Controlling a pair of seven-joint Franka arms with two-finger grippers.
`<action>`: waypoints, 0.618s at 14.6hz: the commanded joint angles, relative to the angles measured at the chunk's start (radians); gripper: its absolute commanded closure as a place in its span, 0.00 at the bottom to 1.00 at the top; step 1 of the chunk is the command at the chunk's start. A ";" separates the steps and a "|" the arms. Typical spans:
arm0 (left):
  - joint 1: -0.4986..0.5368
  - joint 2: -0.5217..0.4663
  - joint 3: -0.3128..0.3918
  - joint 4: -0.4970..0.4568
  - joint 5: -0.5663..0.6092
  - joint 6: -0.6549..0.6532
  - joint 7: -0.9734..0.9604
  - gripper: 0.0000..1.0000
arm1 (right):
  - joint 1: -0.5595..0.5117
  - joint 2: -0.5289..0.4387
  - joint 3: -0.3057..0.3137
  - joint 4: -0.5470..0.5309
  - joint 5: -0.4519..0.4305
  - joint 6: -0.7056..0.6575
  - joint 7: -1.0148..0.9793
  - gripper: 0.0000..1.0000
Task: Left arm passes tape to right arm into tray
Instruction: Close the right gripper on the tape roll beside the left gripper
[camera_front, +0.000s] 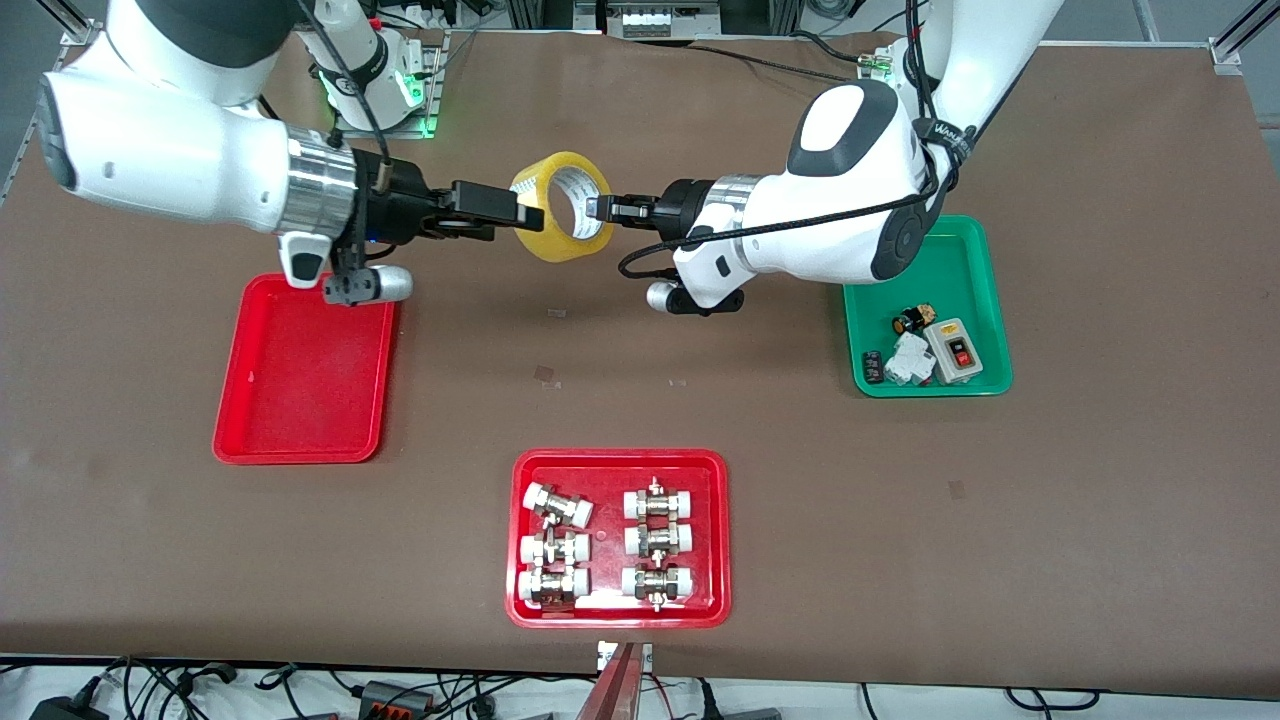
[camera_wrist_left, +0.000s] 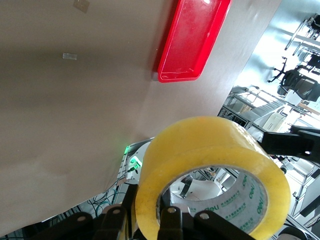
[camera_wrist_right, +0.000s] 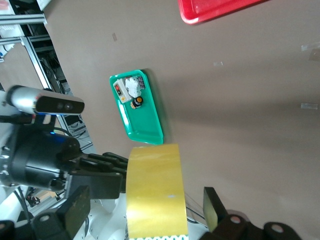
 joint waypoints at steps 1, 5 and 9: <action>0.015 -0.002 -0.005 0.013 -0.035 -0.022 0.014 1.00 | 0.008 0.007 -0.005 0.016 0.001 -0.048 0.000 0.00; 0.015 -0.002 -0.005 0.011 -0.035 -0.028 0.015 1.00 | 0.008 0.006 -0.005 0.017 -0.019 -0.076 -0.004 0.00; 0.020 -0.004 -0.007 0.011 -0.033 -0.042 0.015 1.00 | 0.023 0.007 -0.005 0.019 -0.025 -0.074 -0.007 0.00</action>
